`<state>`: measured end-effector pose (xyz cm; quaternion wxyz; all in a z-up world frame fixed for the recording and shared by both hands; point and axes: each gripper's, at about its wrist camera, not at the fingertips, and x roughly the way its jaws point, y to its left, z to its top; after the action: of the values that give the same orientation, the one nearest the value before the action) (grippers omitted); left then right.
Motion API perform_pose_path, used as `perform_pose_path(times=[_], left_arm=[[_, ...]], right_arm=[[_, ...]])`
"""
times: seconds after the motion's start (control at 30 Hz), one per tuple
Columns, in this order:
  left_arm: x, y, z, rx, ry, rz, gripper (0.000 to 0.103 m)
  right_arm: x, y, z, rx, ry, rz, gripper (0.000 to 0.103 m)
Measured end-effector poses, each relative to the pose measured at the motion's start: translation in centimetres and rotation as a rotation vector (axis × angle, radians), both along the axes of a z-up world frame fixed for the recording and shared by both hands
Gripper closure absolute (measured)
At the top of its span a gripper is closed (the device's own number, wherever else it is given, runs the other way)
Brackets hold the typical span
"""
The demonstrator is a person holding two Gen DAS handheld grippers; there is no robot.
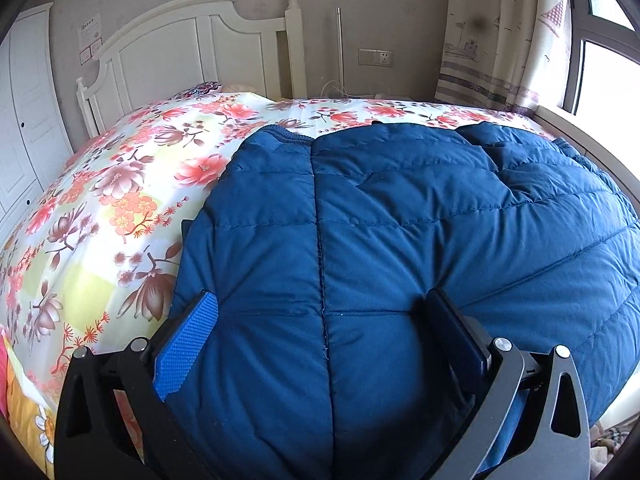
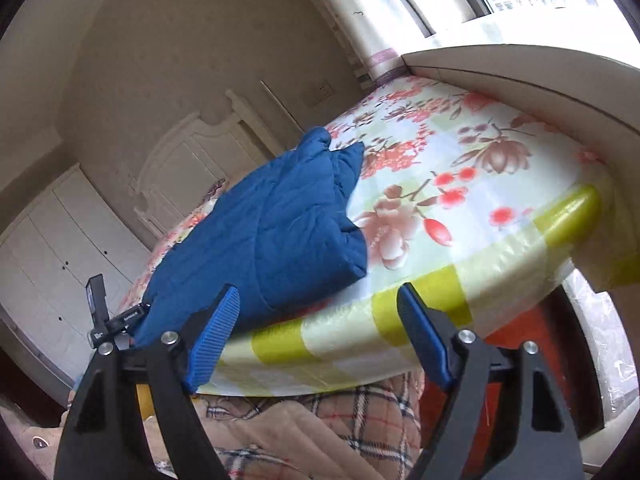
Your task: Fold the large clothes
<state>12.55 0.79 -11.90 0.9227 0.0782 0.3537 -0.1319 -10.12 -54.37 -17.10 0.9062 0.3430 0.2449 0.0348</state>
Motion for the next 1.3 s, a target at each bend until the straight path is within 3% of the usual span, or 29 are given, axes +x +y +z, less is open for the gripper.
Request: perform_pose_path(times=[0.2, 0.37, 0.43, 0.47, 0.57, 0.6, 0.67, 0.77, 0.83, 0.9, 1.07, 1.13, 1.2, 1.3], left_arm=[[0.1, -0.1, -0.1, 0.001, -0.001, -0.001, 0.004], [0.1, -0.1, -0.2, 0.002, -0.005, -0.009, 0.004], [0.1, -0.1, -0.2, 0.001, -0.007, -0.01, 0.004], [0.1, 0.0, -0.3, -0.001, -0.009, -0.011, 0.004], [0.0, -0.1, -0.1, -0.008, -0.003, -0.007, 0.004], [0.1, -0.1, 0.0, -0.008, 0.005, -0.006, 0.004], [0.1, -0.6, 1.0, 0.008, 0.041, 0.016, 0.004], [-0.6, -1.9, 3.6, -0.069, 0.03, -0.021, 0.004], [-1.1, -4.4, 5.6, -0.052, -0.017, -0.061, 0.004], [-1.3, -7.3, 6.3, -0.032, -0.008, -0.133, 0.004], [-4.6, -13.3, 2.4, 0.074, 0.035, -0.264, 0.004], [-6.8, -13.0, 1.3, 0.092, -0.03, -0.27, 0.004], [-7.2, -11.0, 1.6, 0.043, 0.019, -0.294, 0.004], [-8.1, -7.1, 2.1, -0.037, 0.115, -0.361, 0.004]], right_arm=[[4.7, 1.9, -0.6, 0.102, 0.087, 0.104, 0.021], [10.5, 4.4, 0.4, 0.116, 0.172, 0.025, 0.007], [12.7, 5.1, 0.5, 0.121, 0.193, -0.015, 0.007], [13.5, 5.4, 0.5, 0.122, 0.191, -0.05, 0.01], [13.8, 5.4, 0.2, 0.143, 0.105, -0.093, 0.053], [13.6, 5.2, 0.1, 0.147, 0.062, -0.085, 0.061], [12.7, 4.6, -0.3, 0.158, -0.003, -0.066, 0.066], [11.1, 5.3, 0.4, 0.072, -0.062, -0.054, 0.068], [10.3, 5.4, 1.0, 0.042, -0.085, -0.049, 0.068], [10.3, 5.8, 1.8, 0.013, -0.11, -0.041, 0.068], [10.8, 5.6, 3.4, -0.025, -0.129, -0.028, 0.068], [11.0, 6.2, 4.3, -0.071, -0.126, -0.021, 0.068], [11.1, 7.0, 5.5, -0.125, -0.14, -0.018, 0.068], [11.8, 9.7, 9.0, -0.285, -0.185, -0.012, 0.068]])
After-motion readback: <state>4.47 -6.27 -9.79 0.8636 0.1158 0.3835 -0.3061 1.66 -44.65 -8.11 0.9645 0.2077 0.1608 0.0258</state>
